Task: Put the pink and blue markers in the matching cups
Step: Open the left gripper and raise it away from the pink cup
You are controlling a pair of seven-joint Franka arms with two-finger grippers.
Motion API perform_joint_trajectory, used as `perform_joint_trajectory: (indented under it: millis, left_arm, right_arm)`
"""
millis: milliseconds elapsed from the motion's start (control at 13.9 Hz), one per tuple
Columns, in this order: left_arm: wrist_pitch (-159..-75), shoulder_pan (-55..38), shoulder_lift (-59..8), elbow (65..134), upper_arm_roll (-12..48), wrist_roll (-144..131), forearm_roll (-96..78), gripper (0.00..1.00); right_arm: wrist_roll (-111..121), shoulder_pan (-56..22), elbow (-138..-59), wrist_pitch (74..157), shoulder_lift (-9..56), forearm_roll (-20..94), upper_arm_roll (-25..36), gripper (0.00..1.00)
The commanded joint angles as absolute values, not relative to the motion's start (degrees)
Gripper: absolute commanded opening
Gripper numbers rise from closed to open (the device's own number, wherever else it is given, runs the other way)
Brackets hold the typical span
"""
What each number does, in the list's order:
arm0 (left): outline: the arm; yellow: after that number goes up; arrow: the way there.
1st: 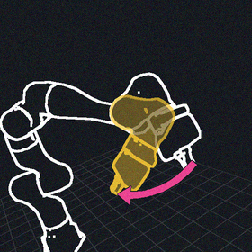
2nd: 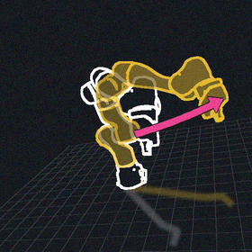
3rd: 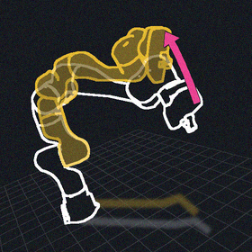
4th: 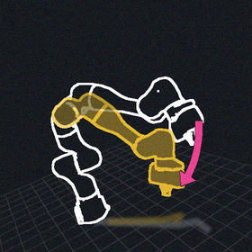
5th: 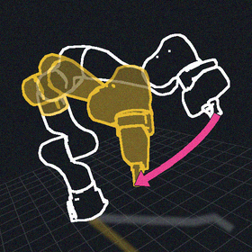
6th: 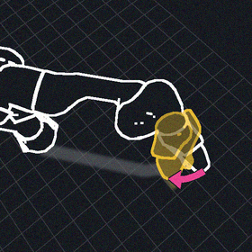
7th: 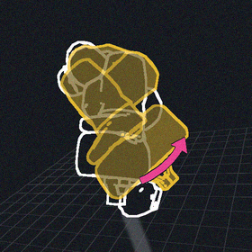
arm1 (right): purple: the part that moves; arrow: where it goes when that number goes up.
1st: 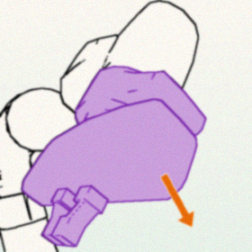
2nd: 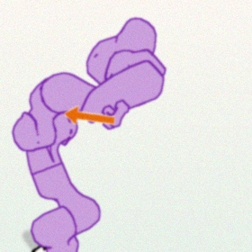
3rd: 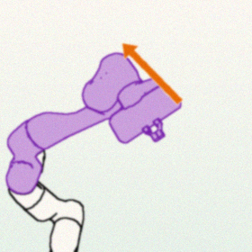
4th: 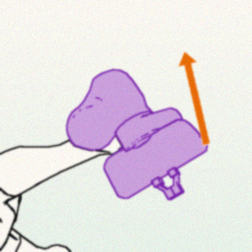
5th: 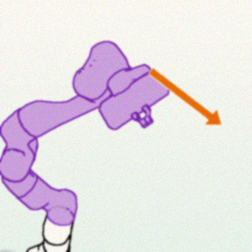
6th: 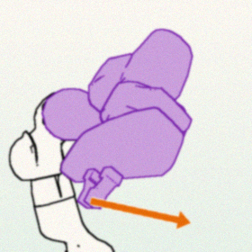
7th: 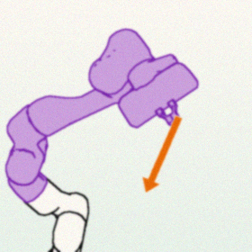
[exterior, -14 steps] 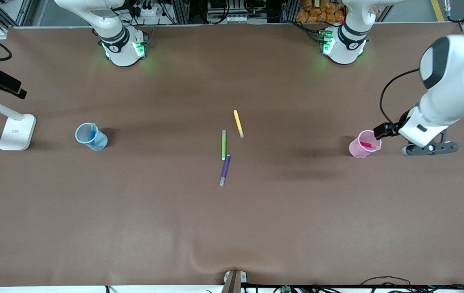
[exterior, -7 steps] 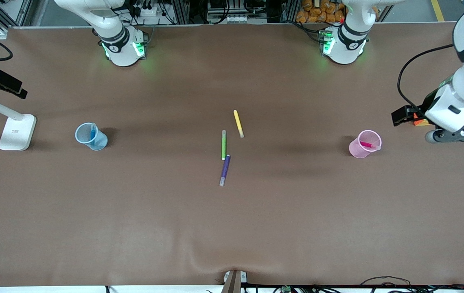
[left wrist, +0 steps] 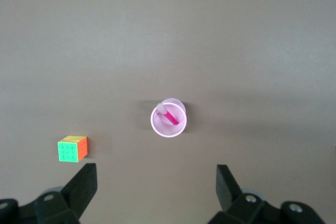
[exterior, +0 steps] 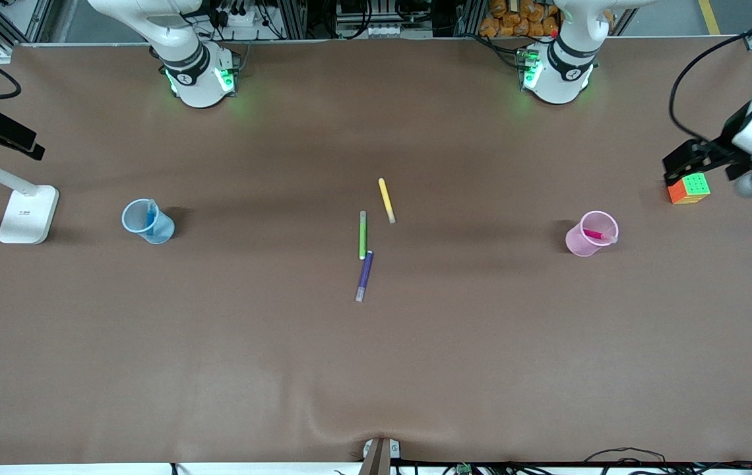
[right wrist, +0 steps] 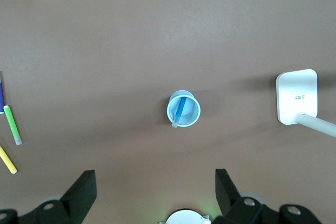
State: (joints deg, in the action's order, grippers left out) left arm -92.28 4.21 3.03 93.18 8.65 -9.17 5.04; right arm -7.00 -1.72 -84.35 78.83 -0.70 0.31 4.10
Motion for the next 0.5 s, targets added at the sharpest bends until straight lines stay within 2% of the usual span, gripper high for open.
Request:
perform_joint_trajectory:
  millis: [0, 432]
  left_arm:
    - [-91.2, 5.4, 5.9, 95.5, 8.7, -8.4, 3.8, 1.0]
    - [-91.0, 5.9, 5.7, 96.9, 8.8, -9.3, 2.6, 1.0]
  right_arm:
    - [-6.3, -2.1, -85.3, 78.7, -1.7, -0.6, 4.1, 1.0]
    - [-6.4, -2.2, -85.3, 78.5, -1.6, -0.6, 4.1, 1.0]
